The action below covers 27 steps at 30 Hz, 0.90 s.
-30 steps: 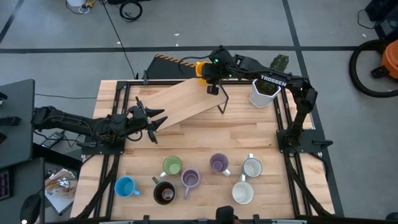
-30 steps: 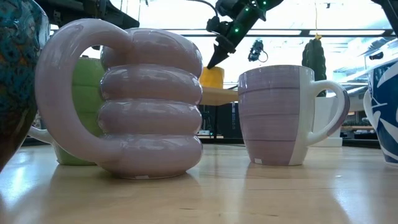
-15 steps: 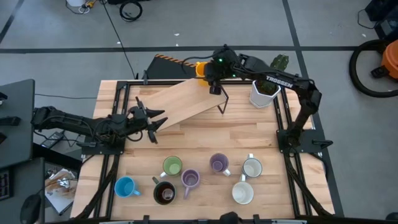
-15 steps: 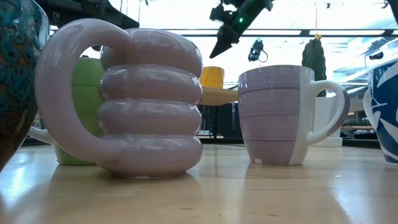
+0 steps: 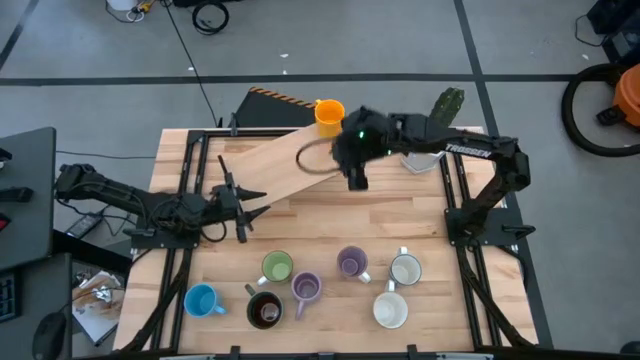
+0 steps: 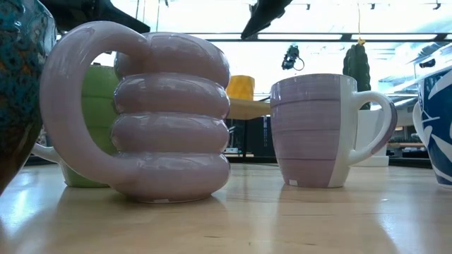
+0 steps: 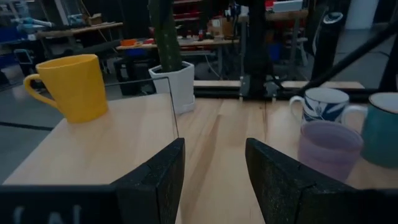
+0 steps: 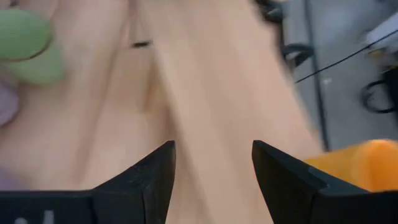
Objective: Place coffee mugs
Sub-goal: Put the white purple patterned mug on the shelf
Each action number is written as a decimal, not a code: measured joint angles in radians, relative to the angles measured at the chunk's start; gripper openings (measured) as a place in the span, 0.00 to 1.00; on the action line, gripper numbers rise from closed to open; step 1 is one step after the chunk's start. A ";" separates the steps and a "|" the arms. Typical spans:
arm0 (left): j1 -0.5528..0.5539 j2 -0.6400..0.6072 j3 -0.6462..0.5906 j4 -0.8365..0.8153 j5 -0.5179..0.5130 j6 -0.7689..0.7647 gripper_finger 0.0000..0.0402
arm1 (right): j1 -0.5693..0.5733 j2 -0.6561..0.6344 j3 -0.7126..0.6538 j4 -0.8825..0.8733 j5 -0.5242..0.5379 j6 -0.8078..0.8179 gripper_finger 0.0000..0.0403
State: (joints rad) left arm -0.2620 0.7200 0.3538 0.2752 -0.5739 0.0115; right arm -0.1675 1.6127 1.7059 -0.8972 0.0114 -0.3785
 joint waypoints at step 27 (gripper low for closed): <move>0.086 0.000 0.000 -0.041 -0.002 0.027 0.44 | 0.423 0.006 -0.350 0.067 0.047 0.456 0.54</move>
State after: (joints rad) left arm -0.1763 0.7200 0.3538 0.2340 -0.5755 0.0383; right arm 0.2558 1.6184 1.3555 -0.8298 0.0586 0.0775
